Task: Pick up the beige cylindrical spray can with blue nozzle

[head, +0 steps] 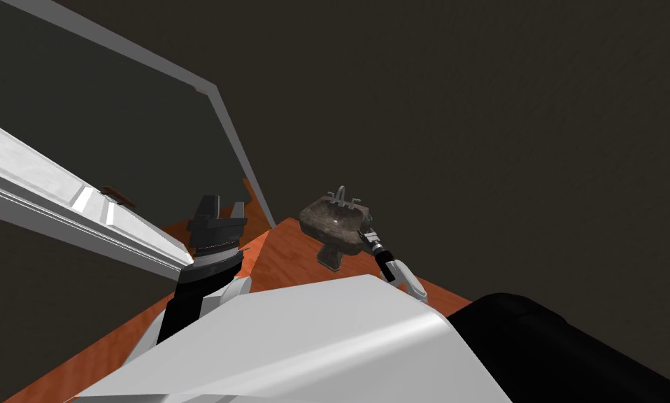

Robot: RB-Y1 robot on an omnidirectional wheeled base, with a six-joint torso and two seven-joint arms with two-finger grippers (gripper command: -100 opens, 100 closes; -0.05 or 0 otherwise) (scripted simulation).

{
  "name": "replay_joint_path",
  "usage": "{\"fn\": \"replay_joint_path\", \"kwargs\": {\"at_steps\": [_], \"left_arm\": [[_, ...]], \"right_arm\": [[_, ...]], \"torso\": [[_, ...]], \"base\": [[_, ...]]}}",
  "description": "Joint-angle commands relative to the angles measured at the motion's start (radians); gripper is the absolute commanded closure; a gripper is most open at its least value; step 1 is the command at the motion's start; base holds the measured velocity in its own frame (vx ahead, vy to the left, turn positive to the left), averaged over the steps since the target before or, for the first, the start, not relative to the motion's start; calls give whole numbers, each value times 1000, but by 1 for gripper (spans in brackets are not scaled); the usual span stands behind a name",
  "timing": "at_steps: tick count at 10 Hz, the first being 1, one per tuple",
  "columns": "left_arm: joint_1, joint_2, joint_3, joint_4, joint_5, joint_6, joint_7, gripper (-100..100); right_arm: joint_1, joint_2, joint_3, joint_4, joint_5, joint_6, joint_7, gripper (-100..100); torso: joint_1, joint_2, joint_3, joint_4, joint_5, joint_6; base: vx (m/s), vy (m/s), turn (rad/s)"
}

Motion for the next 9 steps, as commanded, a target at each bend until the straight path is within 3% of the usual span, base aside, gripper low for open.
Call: {"fn": "replay_joint_path", "kwargs": {"at_steps": [1, 2, 3, 4, 5, 6, 7, 9], "left_arm": [[0, 0, 0, 0, 0, 0, 0, 0], [0, 0, 0, 0, 0, 0, 0, 0], [0, 0, 0, 0, 0, 0, 0, 0], [0, 0, 0, 0, 0, 0, 0, 0], [0, 0, 0, 0, 0, 0, 0, 0], [0, 0, 0, 0, 0, 0, 0, 0], [0, 0, 0, 0, 0, 0, 0, 0], [0, 0, 0, 0, 0, 0, 0, 0]], "right_arm": [[-50, -7, 42, 35, 20, 50, -33, -100], [-79, -7, 42, 35, 20, 50, -33, -100], [-106, -17, 83, 81, 63, 89, -79, -100], [-132, -17, 107, 95, 63, 108, -87, -100], [-168, -17, 108, 95, 63, 120, -87, -100], [-198, -27, 153, 141, 106, 163, -136, -100], [-225, -27, 173, 155, 106, 190, -141, -100], [-271, -27, 173, 155, 106, 190, -141, -100]], "torso": [[0, 0, 0, 0, 0, 0], [-1, 2, 1, 1, 0, 0], [1, 0, 1, 0, 0, 0], [0, 1, 1, 0, 0, 0], [0, 2, 1, 1, 0, 0], [2, 1, 1, 0, 0, 0], [0, 3, 2, 1, 0, 0], [1, 0, 0, 0, 0, 0]], "base": [[-98, -72, 12], [-54, -33, 5], [-70, -55, 2], [-98, -55, 8], [-61, -26, 3], [-105, -56, 5], [-105, -69, 7], [-20, -17, 1]]}}
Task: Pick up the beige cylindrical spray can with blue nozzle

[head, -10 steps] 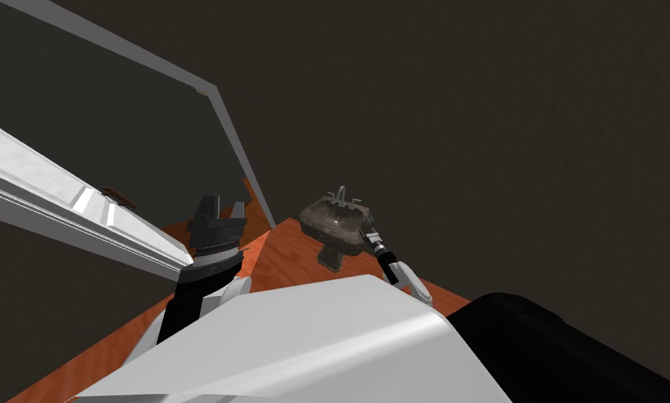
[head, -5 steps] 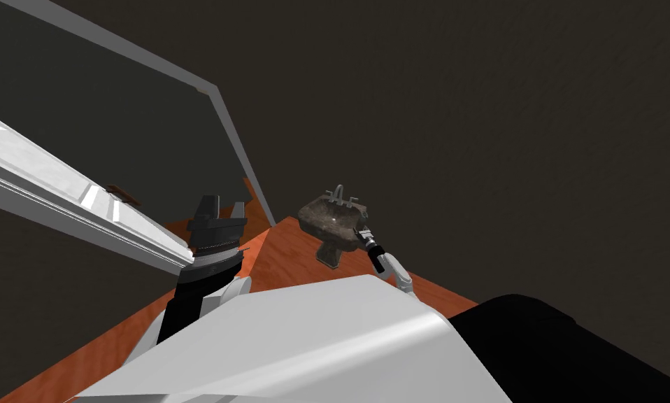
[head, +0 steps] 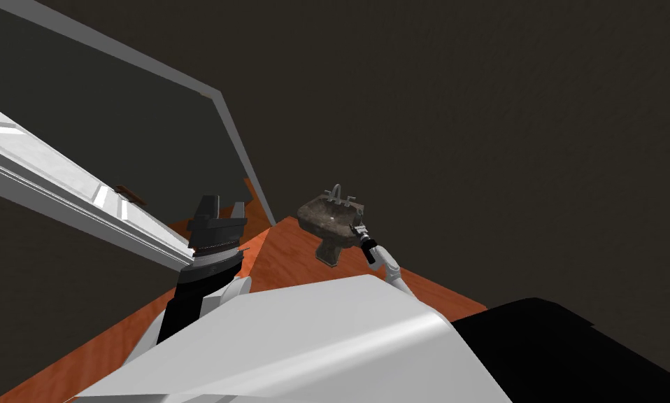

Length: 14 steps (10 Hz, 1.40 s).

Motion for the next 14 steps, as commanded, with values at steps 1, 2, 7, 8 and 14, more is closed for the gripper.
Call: {"fn": "replay_joint_path", "kwargs": {"at_steps": [1, 2, 7, 8, 14], "left_arm": [[0, 0, 0, 0, 0, 0, 0, 0], [0, 0, 0, 0, 0, 0, 0, 0], [0, 0, 0, 0, 0, 0, 0, 0], [0, 0, 0, 0, 0, 0, 0, 0], [0, 0, 0, 0, 0, 0, 0, 0]], "right_arm": [[-50, -7, 50, 50, 46, 50, -50, -100], [-72, -7, 66, 65, 46, 72, -54, -100], [-209, -17, 132, 125, 89, 142, -108, -100], [-237, -27, 176, 168, 131, 180, -157, -100], [-401, -37, 263, 246, 175, 282, -216, -100]], "torso": [[0, 0, 0, 0, 0, 0], [-2, 2, 1, 0, 0, 0], [-3, 5, 3, 1, -1, 0], [-2, 3, 2, 1, -1, 0], [-3, 4, 2, 1, -1, 0]], "base": [[-51, -46, 8], [-91, -56, 9], [-60, -39, 3], [-83, -54, 3], [-59, -41, 4]]}}
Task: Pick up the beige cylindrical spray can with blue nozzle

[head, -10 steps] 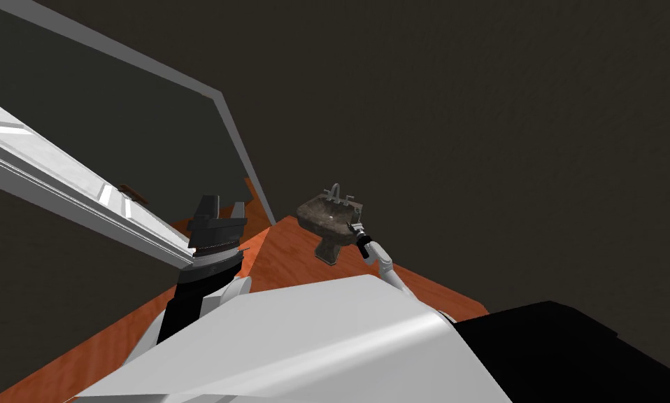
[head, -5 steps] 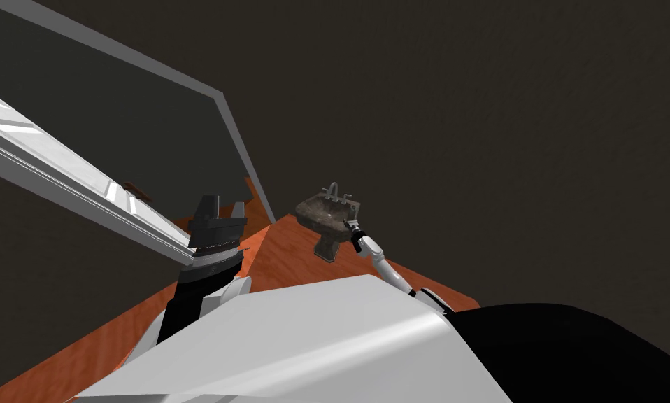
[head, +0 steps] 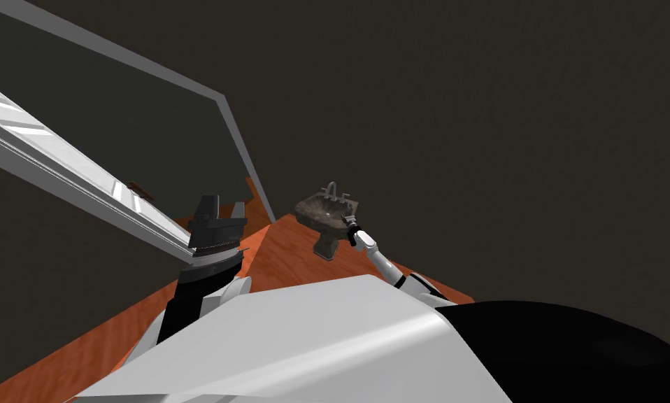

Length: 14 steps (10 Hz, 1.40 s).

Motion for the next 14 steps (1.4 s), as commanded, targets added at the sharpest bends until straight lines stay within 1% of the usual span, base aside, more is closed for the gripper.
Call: {"fn": "replay_joint_path", "kwargs": {"at_steps": [1, 2, 3, 4, 5, 9, 10, 11, 12, 13, 14], "left_arm": [[0, 0, 0, 0, 0, 0, 0, 0], [0, 0, 0, 0, 0, 0, 0, 0], [0, 0, 0, 0, 0, 0, 0, 0], [0, 0, 0, 0, 0, 0, 0, 0], [0, 0, 0, 0, 0, 0, 0, 0], [0, 0, 0, 0, 0, 0, 0, 0], [0, 0, 0, 0, 0, 0, 0, 0], [0, 0, 0, 0, 0, 0, 0, 0], [0, 0, 0, 0, 0, 0, 0, 0], [0, 0, 0, 0, 0, 0, 0, 0], [0, 0, 0, 0, 0, 0, 0, 0]], "right_arm": [[-50, -11, 50, 50, 47, 50, -50, -100], [-82, -11, 70, 61, 47, 75, -56, -100], [-110, -11, 70, 61, 47, 77, -56, -100], [-92, -4, 63, 68, 62, 67, -64, -100], [-96, -4, 63, 71, 65, 68, -69, 100], [-96, -4, 62, 71, 65, 68, -70, 100], [-96, -4, 62, 71, 65, 68, -69, 0], [-46, -1, 12, 21, 15, 18, -19, 100], [-19, -1, 4, 1, 4, 7, -2, 100], [11, 9, -36, -32, -36, -29, 31, 100], [44, 9, -62, -59, -39, -52, 52, 100]], "torso": [[0, 0, 0, 0, 0, 0], [-1, 2, 1, 0, 0, 0], [-1, 4, 2, 1, 0, 0], [0, 1, 1, 0, 0, 0], [1, -1, -1, 0, 0, 0], [3, -3, -2, -1, 1, 0], [3, -3, -2, -1, 1, 0], [3, -3, -2, -1, 1, 0], [7, -9, -5, -2, 1, 0], [7, -11, -6, -3, 1, -1], [9, -13, -7, -3, 1, -2]], "base": [[-99, -56, 8], [-117, -61, 7], [-54, -33, -1], [-12, -10, 4], [0, 0, 0], [0, 0, 0], [0, 0, 0], [110, 72, -2], [132, 74, -25], [142, 94, -10], [105, 87, 1]]}}
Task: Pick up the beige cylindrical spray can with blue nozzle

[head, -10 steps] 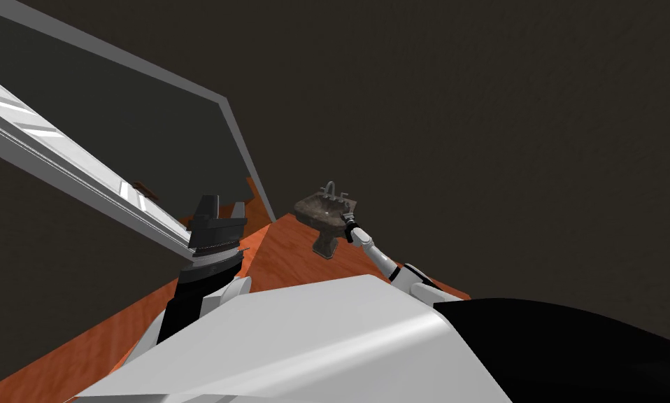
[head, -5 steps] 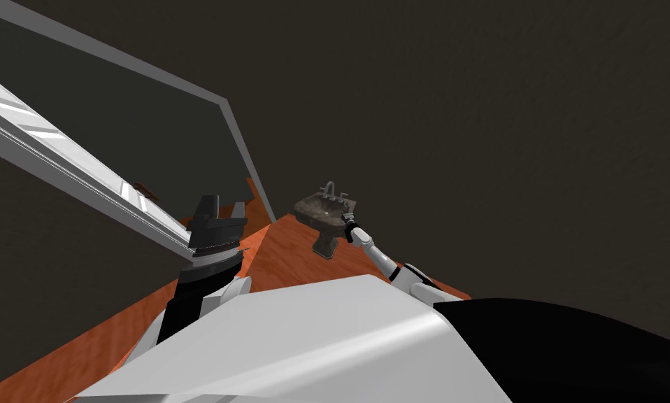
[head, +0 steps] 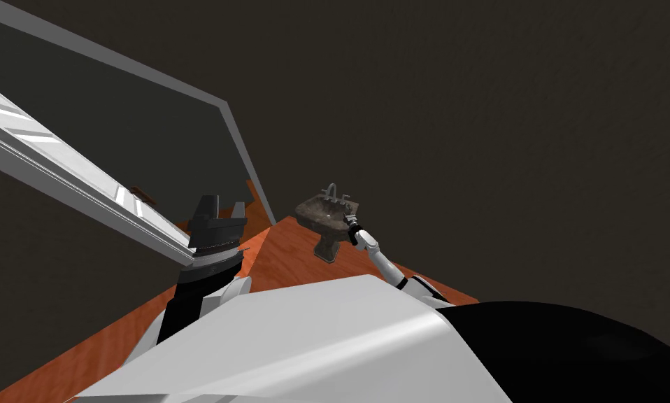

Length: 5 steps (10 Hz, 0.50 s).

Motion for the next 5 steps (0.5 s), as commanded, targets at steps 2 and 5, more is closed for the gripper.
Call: {"fn": "replay_joint_path", "kwargs": {"at_steps": [2, 5], "left_arm": [[0, 0, 0, 0, 0, 0, 0, 0], [0, 0, 0, 0, 0, 0, 0, 0]], "right_arm": [[56, 4, -20, -15, -1, -35, 12, 100], [152, 14, -86, -75, -44, -105, 66, 100]], "torso": [[-3, 1, -1, -3, -2, -1], [-3, -2, -5, -8, -4, -1]], "base": [[33, 11, 1], [73, 41, -8]]}}
